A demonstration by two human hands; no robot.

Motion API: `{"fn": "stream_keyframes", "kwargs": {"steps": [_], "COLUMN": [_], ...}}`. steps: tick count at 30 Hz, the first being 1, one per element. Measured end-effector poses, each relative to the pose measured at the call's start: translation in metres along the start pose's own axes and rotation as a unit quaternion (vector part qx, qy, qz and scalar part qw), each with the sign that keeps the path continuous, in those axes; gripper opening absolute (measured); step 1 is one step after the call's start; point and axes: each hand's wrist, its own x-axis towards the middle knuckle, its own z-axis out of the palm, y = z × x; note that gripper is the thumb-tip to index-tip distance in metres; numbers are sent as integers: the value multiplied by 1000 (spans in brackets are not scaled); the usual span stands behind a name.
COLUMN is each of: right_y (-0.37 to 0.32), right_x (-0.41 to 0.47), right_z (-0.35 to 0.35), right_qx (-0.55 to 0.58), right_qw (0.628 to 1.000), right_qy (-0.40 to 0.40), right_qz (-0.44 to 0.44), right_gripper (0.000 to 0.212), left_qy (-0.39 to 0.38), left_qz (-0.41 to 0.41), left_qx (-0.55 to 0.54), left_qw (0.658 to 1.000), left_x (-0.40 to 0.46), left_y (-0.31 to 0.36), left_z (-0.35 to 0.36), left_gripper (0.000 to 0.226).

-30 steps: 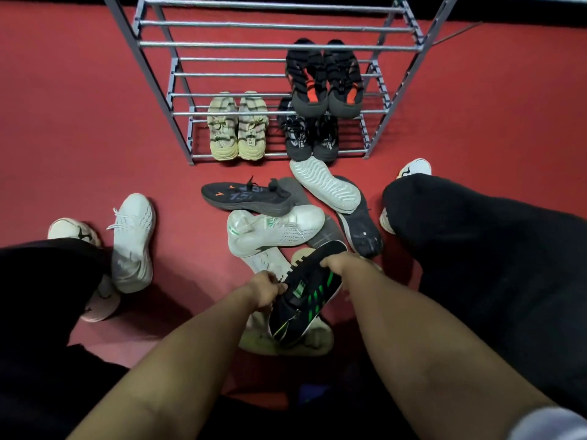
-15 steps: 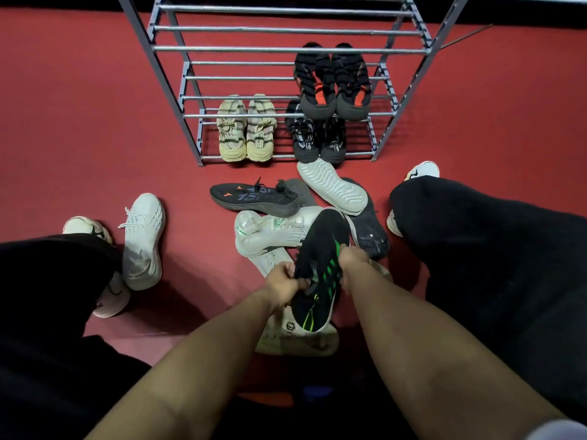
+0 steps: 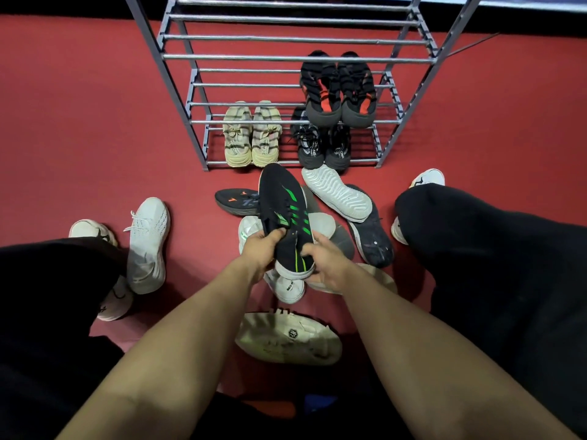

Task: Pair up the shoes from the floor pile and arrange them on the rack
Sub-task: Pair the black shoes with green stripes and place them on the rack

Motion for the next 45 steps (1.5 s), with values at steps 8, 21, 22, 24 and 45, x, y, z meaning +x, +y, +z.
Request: {"fn": "stream_keyframes", "kwargs": {"steps": [8,21,22,24,45], "right_y": [-1,23,21,19,8], "right_x": [6,31,29,30,104], "right_z": [-24,-44,-40,-31,-71], "right_qx": [115,188,178,176,-436], "right_qw": [993,973,976,978,860], "right_qy": [4,136,125,108,263], "right_qz": [38,16,15,12,37], "right_gripper": [58,65,65,63,62], "left_qy": [-45,129,109,23,46], "left_qz": [-54,-75,-71,-92,-54], "left_qx": [-35,61,26,-34,-114], "left_qw": [997,987,991,995,991], "left_x": [6,24,23,15,41], "left_y": [3,-45,-39,-23,-25], "left_z": [0,-42,-33,-17,-34], "left_gripper": [35,23,25,37,16]}}
